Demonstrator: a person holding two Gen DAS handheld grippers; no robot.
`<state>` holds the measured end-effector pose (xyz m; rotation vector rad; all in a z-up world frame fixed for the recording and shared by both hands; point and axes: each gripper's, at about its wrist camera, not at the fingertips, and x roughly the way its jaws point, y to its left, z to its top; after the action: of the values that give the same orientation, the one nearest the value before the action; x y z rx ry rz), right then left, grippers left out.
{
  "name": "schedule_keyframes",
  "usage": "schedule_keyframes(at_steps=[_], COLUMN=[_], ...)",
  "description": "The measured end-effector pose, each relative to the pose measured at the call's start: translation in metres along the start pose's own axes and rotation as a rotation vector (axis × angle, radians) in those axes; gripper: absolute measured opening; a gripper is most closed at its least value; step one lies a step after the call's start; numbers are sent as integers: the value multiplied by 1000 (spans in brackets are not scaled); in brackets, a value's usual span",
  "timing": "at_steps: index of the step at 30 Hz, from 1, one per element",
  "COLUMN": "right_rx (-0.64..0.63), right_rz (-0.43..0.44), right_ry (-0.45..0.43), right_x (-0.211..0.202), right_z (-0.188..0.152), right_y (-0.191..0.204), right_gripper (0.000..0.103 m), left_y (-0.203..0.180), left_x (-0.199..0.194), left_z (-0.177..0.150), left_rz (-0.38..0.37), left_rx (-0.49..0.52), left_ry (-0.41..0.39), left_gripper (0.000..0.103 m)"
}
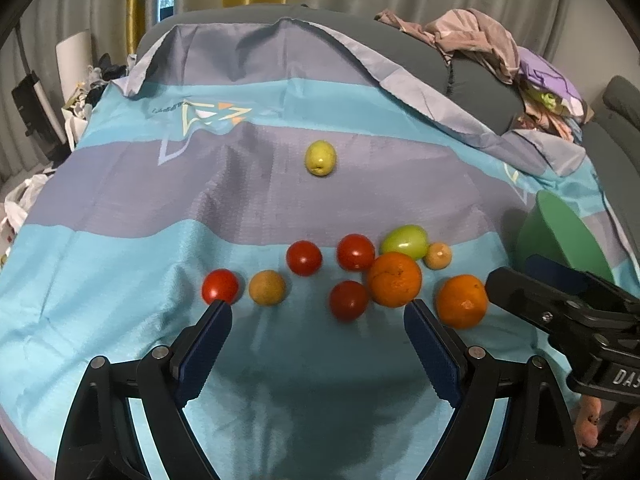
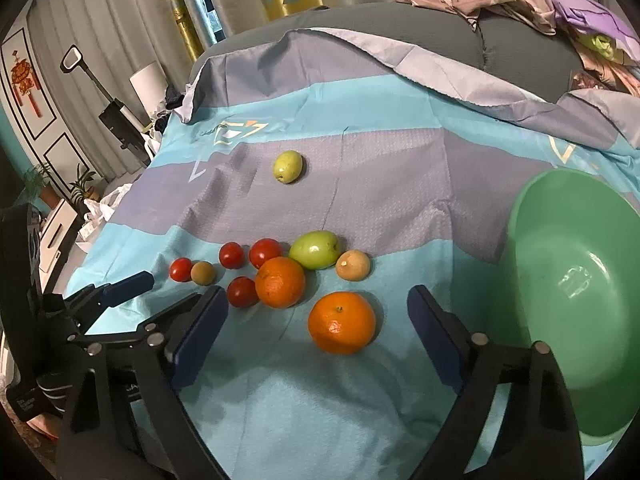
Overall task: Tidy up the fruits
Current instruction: 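Move the right tool to the large orange while the left tool approaches the smaller orange, then close both tools on their oranges and lift them off the sheet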
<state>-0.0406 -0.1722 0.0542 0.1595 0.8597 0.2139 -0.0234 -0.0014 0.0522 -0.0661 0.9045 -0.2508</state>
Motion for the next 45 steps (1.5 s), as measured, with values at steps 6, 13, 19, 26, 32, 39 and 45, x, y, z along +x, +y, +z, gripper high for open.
schedule_keyframes(at_steps=[6, 13, 19, 26, 32, 39, 45], right_rx=[26, 59, 98, 127, 89, 67, 43], right_rz=[14, 37, 35, 35, 35, 17, -9], right_ry=[17, 48, 86, 124, 148, 158, 171], right_x=[1, 5, 12, 20, 25, 31, 38], right_z=[2, 2, 2, -2, -5, -6, -7], right_y=[-3, -7, -15, -25, -23, -22, -20], right_gripper=[80, 73, 61, 57, 57, 58, 58], left_y=[1, 6, 12, -1, -8, -18, -20], left_x=[1, 2, 8, 23, 35, 52, 58], left_z=[1, 2, 3, 8, 27, 35, 32], left_rz=[-48, -90, -159, -223, -231, -210, -227], left_rx=[-19, -45, -92, -79, -78, -37, -39], left_ry=[17, 49, 89, 139, 187, 224, 256], left_gripper=[78, 57, 51, 51, 51, 51, 51])
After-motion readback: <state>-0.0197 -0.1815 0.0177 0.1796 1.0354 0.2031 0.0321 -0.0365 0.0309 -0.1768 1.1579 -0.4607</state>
